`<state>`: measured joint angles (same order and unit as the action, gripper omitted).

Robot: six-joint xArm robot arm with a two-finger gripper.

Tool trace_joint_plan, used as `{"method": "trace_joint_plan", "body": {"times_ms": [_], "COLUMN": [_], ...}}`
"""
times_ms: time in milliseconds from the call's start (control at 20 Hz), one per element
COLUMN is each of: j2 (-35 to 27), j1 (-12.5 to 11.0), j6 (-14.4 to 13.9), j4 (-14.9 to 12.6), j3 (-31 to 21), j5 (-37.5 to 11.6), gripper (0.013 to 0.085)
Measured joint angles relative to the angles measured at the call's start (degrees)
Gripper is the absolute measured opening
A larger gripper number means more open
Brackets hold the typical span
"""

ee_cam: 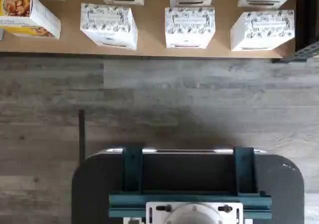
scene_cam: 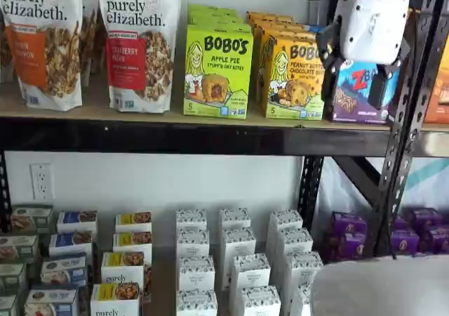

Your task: Pick the green box on the top shelf, the fourth from the left

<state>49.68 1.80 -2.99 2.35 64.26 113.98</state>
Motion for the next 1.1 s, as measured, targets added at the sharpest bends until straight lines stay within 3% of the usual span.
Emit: {"method": "trace_joint_plan", "body": {"times_ms": [100,200,500,1100], "j2": [1.58,1.88,2.38,1.24], "j1": [-5.39,-6.03,-5.01,0.35], "j6": [3.03,3.61,3.06,-1.17], "j4": [5.71,6.56,5.78,3.79], "j3": [-1.48,-1.67,-2.00,-1.60], "j5": [-2.16,-2.56,-3.51,-8.43], "gripper": [0.0850,0.0850,0.0850,0.0850]}}
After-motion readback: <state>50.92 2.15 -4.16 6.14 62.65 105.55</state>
